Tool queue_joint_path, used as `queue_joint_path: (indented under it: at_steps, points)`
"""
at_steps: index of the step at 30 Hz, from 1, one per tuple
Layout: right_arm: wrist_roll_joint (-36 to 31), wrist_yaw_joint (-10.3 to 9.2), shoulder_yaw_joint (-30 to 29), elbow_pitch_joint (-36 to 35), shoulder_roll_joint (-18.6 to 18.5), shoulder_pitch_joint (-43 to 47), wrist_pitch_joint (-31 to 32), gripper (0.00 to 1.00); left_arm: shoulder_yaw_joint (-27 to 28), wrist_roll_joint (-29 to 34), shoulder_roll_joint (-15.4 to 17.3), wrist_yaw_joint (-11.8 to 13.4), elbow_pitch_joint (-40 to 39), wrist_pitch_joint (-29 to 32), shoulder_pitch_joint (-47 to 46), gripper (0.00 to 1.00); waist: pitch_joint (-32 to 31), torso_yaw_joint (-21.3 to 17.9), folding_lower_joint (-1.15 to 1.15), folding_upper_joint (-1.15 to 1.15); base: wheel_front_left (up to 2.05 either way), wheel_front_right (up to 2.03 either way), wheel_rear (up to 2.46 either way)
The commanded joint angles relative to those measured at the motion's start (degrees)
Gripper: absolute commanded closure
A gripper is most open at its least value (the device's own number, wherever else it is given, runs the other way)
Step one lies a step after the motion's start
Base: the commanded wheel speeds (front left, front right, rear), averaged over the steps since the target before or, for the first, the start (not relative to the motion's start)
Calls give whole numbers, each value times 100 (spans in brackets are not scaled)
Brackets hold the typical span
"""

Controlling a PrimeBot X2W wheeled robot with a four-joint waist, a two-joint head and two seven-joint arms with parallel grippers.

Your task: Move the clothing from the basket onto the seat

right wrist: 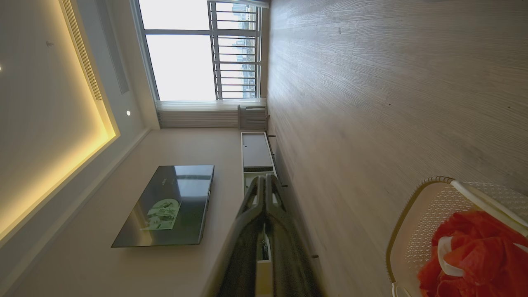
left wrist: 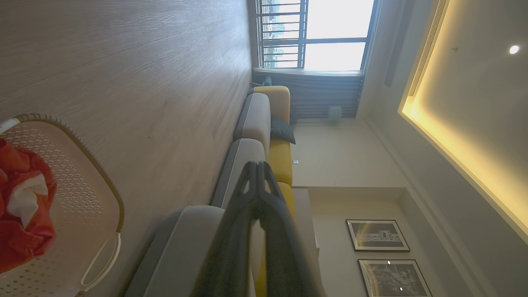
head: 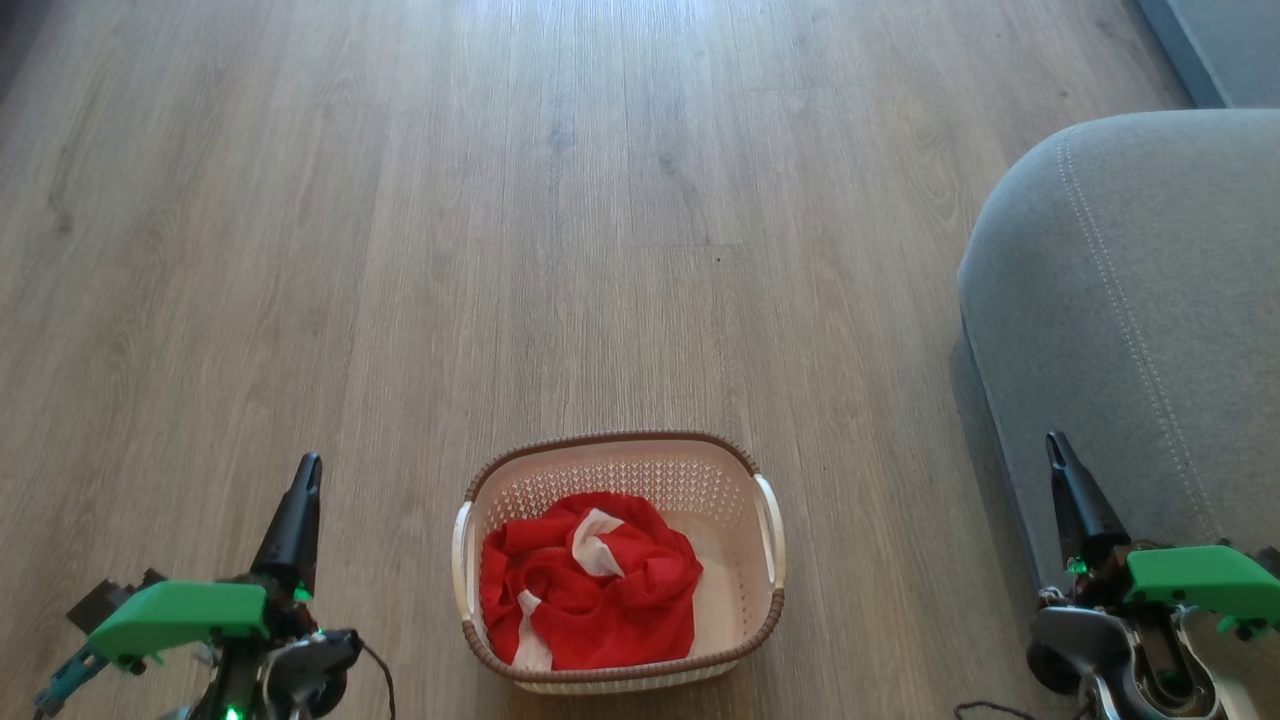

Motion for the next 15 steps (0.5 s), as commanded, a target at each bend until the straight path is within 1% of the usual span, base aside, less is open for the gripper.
queue_joint_path:
  at_steps: [1,15]
  points:
    - [34,48,101,-186,-88,-308,33,100,194,-36,101,-54,-170,42,-275,100,0,0,0,0,0,0,0]
    - [34,48,101,-186,-88,-308,33,100,194,-36,101,-54,-170,42,-275,100,0,0,0,0,0,0,0]
